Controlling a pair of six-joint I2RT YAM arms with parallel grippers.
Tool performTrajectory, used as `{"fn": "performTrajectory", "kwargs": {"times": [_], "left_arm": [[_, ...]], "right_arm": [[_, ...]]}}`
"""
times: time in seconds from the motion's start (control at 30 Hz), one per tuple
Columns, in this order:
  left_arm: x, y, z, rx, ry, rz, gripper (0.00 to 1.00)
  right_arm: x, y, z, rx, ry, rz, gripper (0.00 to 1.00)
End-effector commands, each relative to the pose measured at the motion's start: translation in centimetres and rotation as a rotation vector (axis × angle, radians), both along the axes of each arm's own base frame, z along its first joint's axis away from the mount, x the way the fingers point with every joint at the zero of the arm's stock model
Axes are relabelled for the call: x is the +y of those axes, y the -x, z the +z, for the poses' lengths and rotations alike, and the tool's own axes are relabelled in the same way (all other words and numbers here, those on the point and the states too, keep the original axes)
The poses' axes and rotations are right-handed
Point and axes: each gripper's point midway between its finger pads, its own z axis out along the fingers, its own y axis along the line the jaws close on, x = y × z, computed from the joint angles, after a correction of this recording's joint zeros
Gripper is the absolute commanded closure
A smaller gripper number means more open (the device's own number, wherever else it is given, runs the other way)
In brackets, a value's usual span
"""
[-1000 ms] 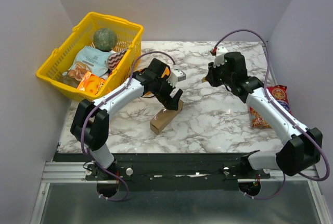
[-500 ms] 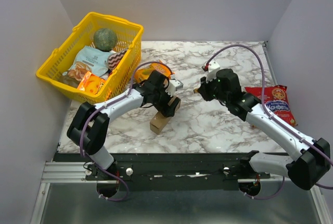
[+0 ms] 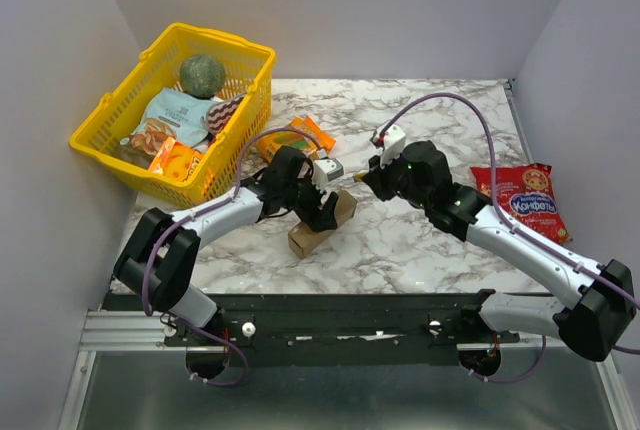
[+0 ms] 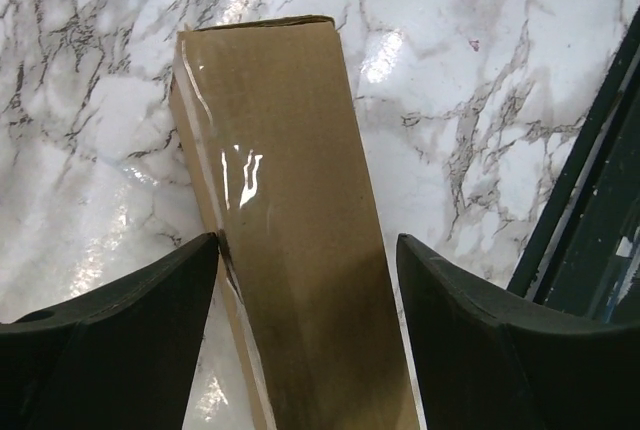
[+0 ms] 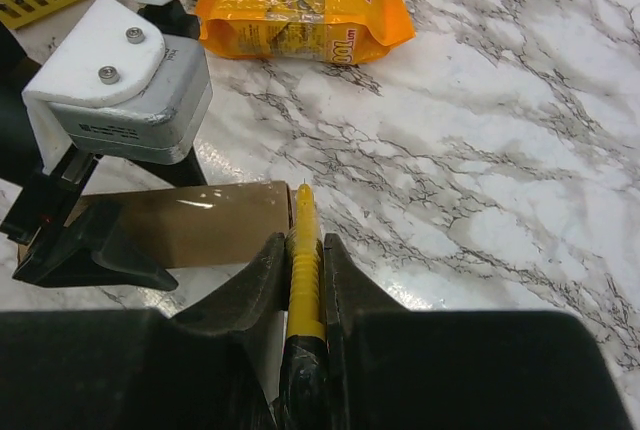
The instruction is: Unpack the express box
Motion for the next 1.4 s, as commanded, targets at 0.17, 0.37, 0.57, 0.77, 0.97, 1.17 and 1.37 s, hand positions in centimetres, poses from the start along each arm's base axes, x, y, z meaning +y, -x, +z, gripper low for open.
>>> {"fn": "performTrajectory", "kwargs": {"times": [0.17, 0.37, 0.57, 0.77, 0.97, 1.17, 1.37], "left_arm": [[-1.1, 0.2, 1.2, 0.014, 0.116, -0.012, 0.27], [-1.0, 0.4, 0.9, 0.026, 0.110, 0.000, 0.27], [-0.9, 0.6, 0.7, 0.038, 0.113, 0.006, 0.27], [-0.9, 0.6, 0.7, 0.045, 0.118, 0.009, 0.28], [-1.0, 0.6, 0.6, 0.050, 0.118, 0.012, 0.28], [-1.0, 0.7, 0.4, 0.058, 0.116, 0.015, 0.29], [-0.9, 0.8, 0.1, 0.071, 0.114, 0.021, 0.29]], "right_arm": [[1.9, 0.8, -1.2, 0.034, -0.014, 0.042, 1.00], [1.7, 0.6, -3.1, 0.084, 0.025, 0.005, 1.00], [1.5, -0.2, -2.6, 0.052, 0.043, -0.019, 1.00], [1.5, -0.3, -2.8, 0.039, 0.061, -0.019, 1.00], [1.4, -0.5, -3.7, 0.043, 0.081, -0.020, 1.00], [1.6, -0.7, -3.9, 0.045, 0.081, -0.021, 0.99], [1.4, -1.2, -3.0, 0.022, 0.076, -0.047, 1.00]]}}
